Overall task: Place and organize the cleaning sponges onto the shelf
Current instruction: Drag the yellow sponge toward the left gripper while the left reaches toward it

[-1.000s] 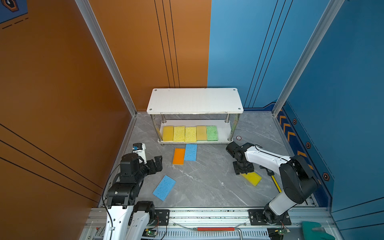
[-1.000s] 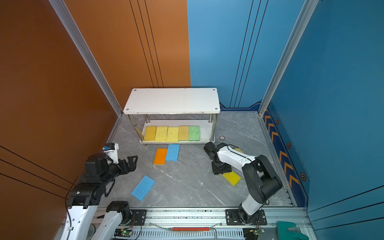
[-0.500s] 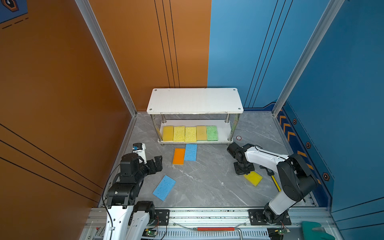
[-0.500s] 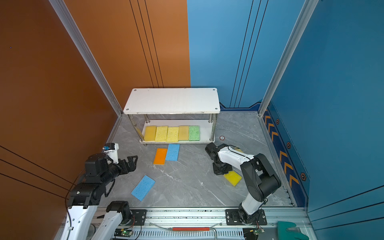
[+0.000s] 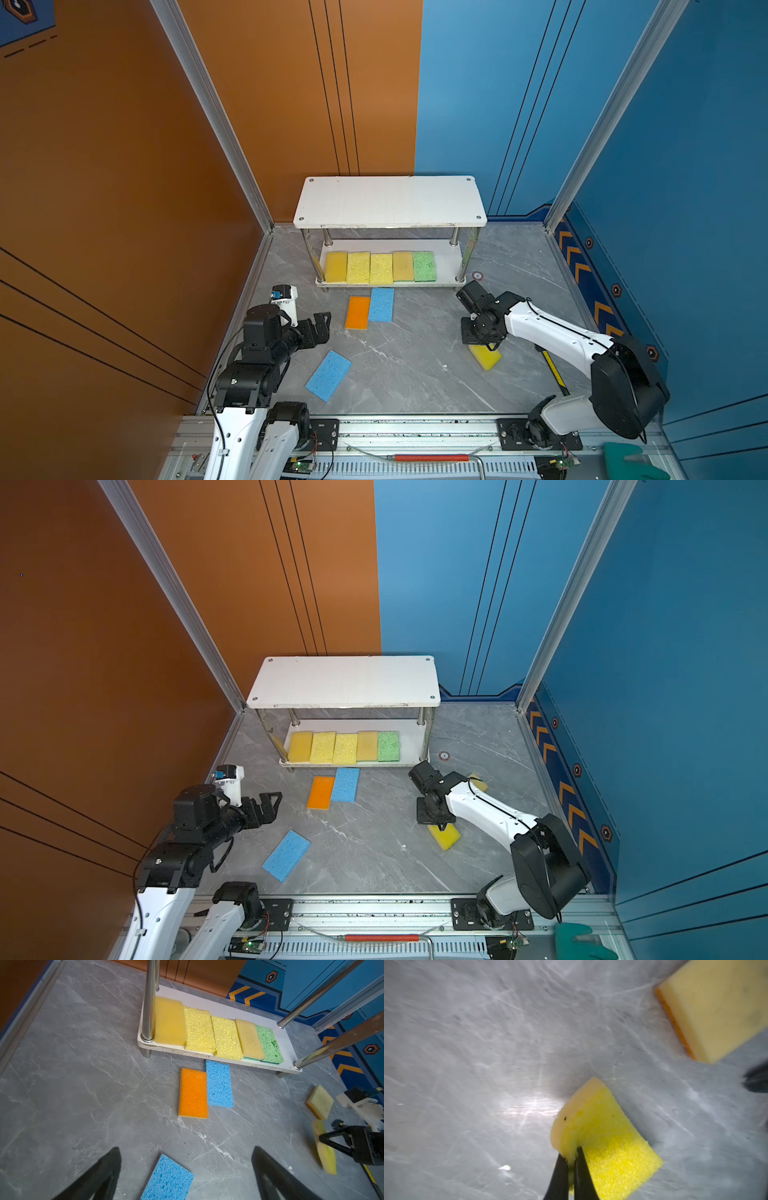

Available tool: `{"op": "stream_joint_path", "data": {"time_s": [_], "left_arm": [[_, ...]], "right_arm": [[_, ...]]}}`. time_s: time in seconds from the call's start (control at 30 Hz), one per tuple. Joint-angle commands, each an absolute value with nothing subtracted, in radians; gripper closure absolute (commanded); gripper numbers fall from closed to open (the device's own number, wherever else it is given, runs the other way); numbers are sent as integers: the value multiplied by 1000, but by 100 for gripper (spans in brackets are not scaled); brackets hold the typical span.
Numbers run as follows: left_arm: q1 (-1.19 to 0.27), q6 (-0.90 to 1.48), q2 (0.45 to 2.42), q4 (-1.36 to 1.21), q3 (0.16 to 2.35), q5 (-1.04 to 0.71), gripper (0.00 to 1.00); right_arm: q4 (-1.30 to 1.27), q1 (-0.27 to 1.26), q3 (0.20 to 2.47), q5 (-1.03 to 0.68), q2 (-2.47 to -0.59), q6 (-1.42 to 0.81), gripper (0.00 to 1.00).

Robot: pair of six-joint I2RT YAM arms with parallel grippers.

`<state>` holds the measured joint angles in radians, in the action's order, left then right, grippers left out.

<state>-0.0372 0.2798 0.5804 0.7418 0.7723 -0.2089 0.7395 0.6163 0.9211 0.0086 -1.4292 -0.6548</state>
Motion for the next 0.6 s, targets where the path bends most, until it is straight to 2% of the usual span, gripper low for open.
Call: {"op": "stream_joint_path", "data": {"time_s": [0.0, 0.03, 0.07, 0.2, 0.33, 0.37, 0.43, 0.57], "left_arm": [[-63, 355, 606, 695, 762, -300, 2], [-75, 374, 609, 689, 756, -301, 2], [-90, 397, 608, 674, 744, -303, 2], [-180, 482, 597, 618, 693, -281, 2], [-319, 555, 602, 575, 655, -216, 2], [-364, 578, 607, 556, 641, -196, 2], [-439, 630, 625, 496, 605, -174, 2], [-576, 752, 700, 308, 519, -164, 2]], "right_arm": [[577, 693, 907, -80, -1431, -840, 100], [543, 730, 912, -86, -1441, -870, 98], [505, 756, 922, -95, -1461, -899, 93], [401, 801, 966, -144, -1550, -947, 54], [374, 782, 974, -179, -1516, -898, 37], [390, 768, 975, -188, -1494, -861, 29], [465, 725, 981, -201, -1456, -772, 21], [565, 563, 913, -279, -1387, -601, 19]]}}
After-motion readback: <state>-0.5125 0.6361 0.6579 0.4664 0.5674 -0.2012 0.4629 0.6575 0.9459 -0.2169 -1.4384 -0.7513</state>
